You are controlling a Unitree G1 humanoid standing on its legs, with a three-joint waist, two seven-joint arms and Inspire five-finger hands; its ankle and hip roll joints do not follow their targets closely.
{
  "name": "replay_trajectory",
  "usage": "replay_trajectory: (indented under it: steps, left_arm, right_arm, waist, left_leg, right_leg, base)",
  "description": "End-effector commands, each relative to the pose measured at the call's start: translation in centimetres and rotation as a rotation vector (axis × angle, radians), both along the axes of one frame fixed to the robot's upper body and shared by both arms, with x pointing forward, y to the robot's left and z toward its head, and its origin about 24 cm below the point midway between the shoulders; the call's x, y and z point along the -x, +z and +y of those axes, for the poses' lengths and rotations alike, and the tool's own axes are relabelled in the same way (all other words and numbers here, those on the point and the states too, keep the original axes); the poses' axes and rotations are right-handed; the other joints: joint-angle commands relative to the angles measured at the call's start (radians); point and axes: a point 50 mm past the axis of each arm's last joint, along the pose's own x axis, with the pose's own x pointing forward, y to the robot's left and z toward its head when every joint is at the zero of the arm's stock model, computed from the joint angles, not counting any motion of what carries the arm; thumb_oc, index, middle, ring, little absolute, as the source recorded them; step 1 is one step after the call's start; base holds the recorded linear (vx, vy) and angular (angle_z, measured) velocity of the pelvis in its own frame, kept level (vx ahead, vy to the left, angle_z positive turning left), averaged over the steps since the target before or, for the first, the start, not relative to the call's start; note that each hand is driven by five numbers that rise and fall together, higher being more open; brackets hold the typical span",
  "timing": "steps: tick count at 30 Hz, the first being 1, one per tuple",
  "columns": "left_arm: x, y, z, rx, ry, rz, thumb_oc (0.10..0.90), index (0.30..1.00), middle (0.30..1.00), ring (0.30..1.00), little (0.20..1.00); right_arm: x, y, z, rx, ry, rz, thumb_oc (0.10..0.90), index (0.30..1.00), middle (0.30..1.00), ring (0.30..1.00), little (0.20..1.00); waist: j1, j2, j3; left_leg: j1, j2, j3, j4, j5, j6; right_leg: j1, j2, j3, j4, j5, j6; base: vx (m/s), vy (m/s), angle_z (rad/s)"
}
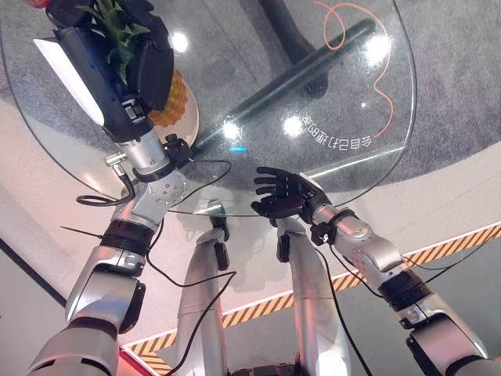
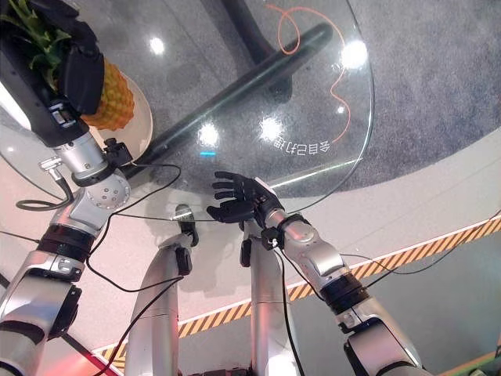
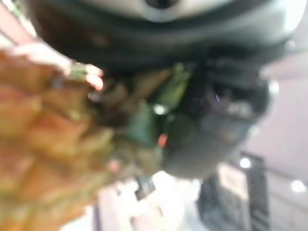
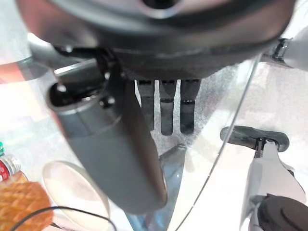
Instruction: Pick up the fruit to the plate
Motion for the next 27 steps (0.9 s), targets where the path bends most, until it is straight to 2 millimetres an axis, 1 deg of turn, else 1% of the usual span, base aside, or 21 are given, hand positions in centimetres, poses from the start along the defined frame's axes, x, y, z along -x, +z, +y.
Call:
replay_trajectory:
  steps: [1,7,13,18,27]
  left_arm:
    - [1.8,4.5,-2.0,0.038,-0.142,-0.297,0.100,0.300,0.300,0.300,0.200]
    - [0.7,5.0,-1.6,0.059,-0.104,-0.229,0.100,0.300,0.300,0.300,0.200]
    - [-0.1,4.6,-0.6,0.107,-0.067,-0.182,0.100,0.300,0.300,0.300,0.200]
    - [-0.2,4.4,0.0,0.127,-0.050,-0.177,0.100,0.300,0.300,0.300,0.200]
    - [0.2,3.6,0.2,0.142,-0.027,-0.214,0.100,0.300,0.300,0.300,0.200]
  right_arm:
    - [0.4,1.0,0.8,-0.030,0.056,-0.044,0.800,0.900,0.900,0.900,0.900]
    - [0.0,1.6,1.0,-0.032,0.061,-0.074,0.800,0.900,0.900,0.900,0.900]
    - [-0.1,1.9,1.2,-0.037,0.066,-0.093,0.800,0.900,0.900,0.900,0.900]
    - [-0.2,1.9,1.1,-0.036,0.063,-0.097,0.800,0.900,0.900,0.900,0.900]
    - [0.1,1.7,1.1,-0.027,0.069,-0.091,0.800,0.900,0.900,0.900,0.900]
  waist:
    - [0.045,-0.002,-0.025]
    - [0.037,-0.004,-0.025]
    - [0.034,-0.009,-0.025]
    - [0.036,-0.010,-0.025]
    - [0.043,0.000,-0.025]
  left_leg:
    - [0.014,-0.112,0.022,-0.074,0.000,-0.024]
    - [0.003,-0.120,0.018,-0.094,0.013,-0.032]
    - [0.011,-0.125,0.015,-0.112,0.021,-0.034]
    - [0.017,-0.127,0.011,-0.122,0.026,-0.041]
    - [0.040,-0.132,0.006,-0.138,0.034,-0.041]
  right_leg:
    - [0.019,0.072,-0.091,-0.002,0.037,0.032]
    - [0.009,0.084,-0.094,-0.028,0.044,0.023]
    - [0.019,0.090,-0.099,-0.048,0.045,0.018]
    - [0.030,0.089,-0.104,-0.062,0.044,0.016]
    - [0.041,0.084,-0.108,-0.057,0.041,0.013]
  base:
    - [0.00,0.000,0.00]
    - [-0.02,0.010,0.01]
    - [0.00,-0.002,0.01]
    - [0.00,-0.004,0.01]
    - [0.00,-0.001,0.02]
